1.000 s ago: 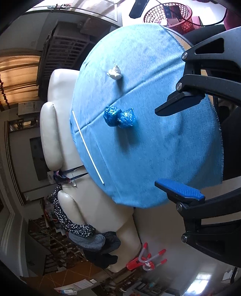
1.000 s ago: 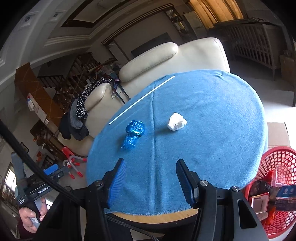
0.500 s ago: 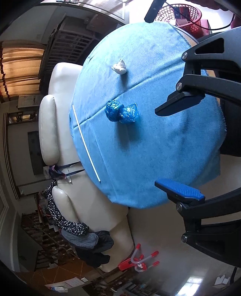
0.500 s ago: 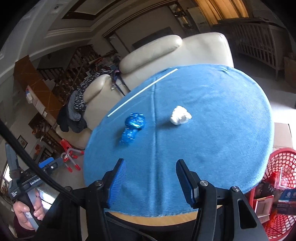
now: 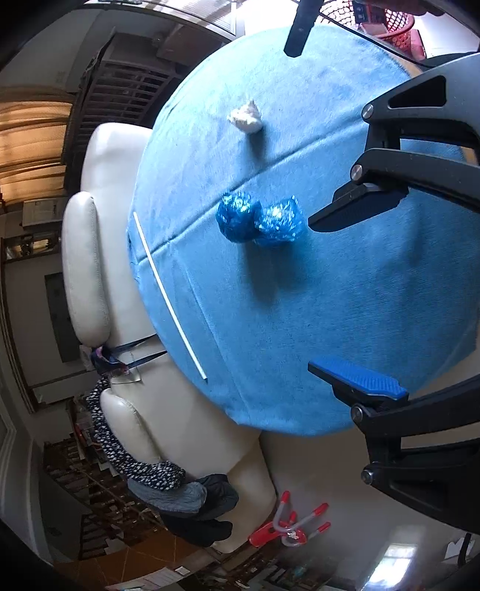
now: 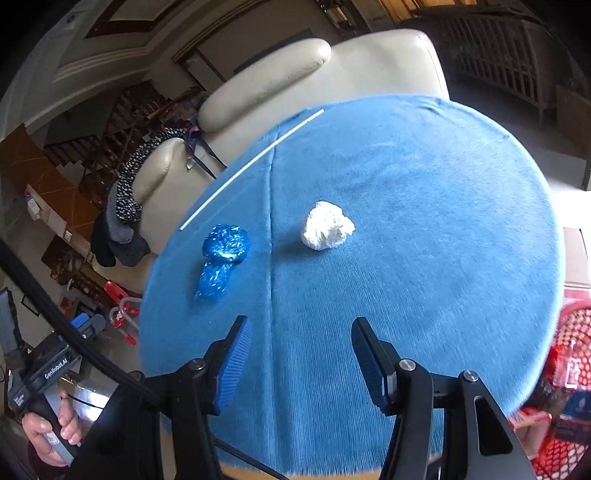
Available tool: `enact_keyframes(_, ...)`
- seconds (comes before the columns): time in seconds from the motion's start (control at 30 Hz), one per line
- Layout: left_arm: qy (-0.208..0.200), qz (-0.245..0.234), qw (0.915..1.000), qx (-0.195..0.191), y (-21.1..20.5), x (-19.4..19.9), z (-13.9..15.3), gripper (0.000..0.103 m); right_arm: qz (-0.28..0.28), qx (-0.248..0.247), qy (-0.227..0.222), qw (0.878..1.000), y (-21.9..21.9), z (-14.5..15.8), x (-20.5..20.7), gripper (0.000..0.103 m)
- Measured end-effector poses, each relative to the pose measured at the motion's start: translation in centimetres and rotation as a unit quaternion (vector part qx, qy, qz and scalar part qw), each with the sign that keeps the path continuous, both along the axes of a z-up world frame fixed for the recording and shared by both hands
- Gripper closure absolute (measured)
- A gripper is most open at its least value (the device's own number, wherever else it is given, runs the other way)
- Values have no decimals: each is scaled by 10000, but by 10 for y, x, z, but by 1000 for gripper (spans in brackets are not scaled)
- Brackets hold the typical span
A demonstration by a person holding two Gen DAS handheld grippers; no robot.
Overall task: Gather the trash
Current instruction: 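Grasp the white tissue with the right tool while the left tool grasps the blue bag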
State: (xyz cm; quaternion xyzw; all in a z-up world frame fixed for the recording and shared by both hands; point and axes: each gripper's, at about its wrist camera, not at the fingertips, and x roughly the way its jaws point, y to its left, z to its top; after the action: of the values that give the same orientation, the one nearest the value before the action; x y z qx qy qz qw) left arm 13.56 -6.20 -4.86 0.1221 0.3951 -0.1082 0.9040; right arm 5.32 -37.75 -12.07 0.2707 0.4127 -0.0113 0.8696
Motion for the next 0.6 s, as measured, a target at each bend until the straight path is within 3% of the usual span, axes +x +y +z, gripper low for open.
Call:
enact_keyframes(0.3, 337, 267, 9984, -373, 8, 62, -19, 33, -154, -79, 162, 9997, -10, 1, 53, 43)
enact_keyframes(0.6, 498, -340, 9940, -917, -29, 97, -28, 32, -322, 68, 333, 9989, -26, -9, 85, 43)
